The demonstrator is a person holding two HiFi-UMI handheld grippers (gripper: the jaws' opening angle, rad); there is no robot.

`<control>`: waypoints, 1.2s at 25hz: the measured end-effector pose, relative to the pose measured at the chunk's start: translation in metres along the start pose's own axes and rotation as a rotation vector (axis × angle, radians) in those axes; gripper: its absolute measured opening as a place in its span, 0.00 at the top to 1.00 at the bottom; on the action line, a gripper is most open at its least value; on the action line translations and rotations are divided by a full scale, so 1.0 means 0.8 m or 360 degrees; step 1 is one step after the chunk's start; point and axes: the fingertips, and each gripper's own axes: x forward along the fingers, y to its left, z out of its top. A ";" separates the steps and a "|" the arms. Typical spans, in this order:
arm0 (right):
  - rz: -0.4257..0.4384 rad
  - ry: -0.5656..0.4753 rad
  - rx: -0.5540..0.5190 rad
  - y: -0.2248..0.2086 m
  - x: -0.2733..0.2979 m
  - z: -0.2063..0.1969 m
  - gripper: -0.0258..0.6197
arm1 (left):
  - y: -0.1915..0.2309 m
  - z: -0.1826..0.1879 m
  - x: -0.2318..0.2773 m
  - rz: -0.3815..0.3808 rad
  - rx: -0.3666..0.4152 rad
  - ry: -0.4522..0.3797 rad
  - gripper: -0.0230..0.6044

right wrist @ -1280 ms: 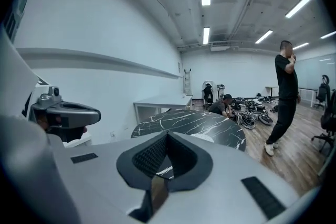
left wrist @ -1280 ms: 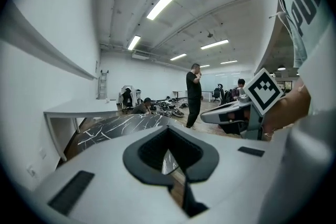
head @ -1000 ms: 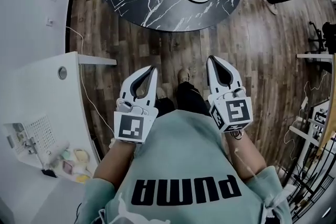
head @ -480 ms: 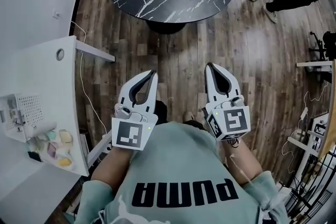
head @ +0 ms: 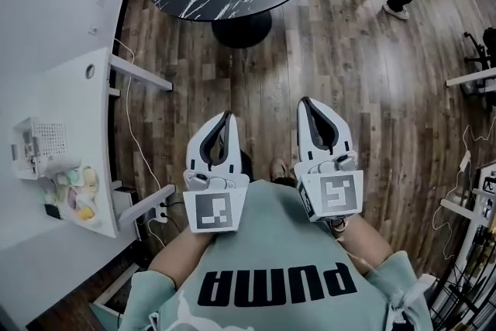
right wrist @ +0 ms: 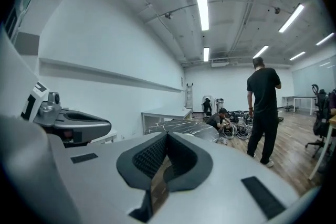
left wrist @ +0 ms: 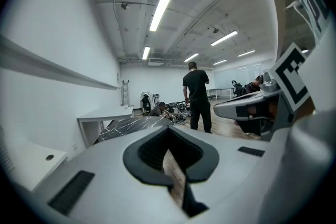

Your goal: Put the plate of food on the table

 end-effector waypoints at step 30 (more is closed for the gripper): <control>0.0143 0.0004 -0.0087 0.005 -0.133 -0.053 0.95 | -0.092 -0.048 -0.092 0.0157 0.0098 0.0094 0.95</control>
